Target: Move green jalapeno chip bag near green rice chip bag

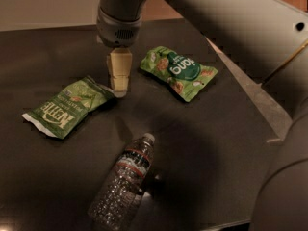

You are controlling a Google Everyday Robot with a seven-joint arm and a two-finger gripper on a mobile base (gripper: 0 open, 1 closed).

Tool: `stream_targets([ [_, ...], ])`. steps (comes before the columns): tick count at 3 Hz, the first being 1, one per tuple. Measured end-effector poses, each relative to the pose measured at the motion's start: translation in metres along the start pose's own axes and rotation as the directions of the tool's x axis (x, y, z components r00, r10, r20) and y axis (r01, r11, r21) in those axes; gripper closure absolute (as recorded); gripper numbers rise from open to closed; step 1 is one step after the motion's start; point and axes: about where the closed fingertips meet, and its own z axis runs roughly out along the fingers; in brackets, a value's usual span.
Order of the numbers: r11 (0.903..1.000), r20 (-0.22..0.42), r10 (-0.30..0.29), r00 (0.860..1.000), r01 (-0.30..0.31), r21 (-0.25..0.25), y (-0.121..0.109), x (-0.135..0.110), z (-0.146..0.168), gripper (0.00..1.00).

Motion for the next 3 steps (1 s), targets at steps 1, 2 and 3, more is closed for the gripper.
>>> stream_targets([
  [1,0.9972,-0.025,-0.056,0.998,0.055,-0.051,-0.006,-0.022,0.031,0.00],
  [2,0.9917,-0.040,-0.093,0.995,0.088,-0.093,-0.008,-0.042,0.060,0.00],
  [3,0.9858,-0.062,-0.116,0.991,0.107,-0.130,-0.010,-0.057,0.086,0.00],
])
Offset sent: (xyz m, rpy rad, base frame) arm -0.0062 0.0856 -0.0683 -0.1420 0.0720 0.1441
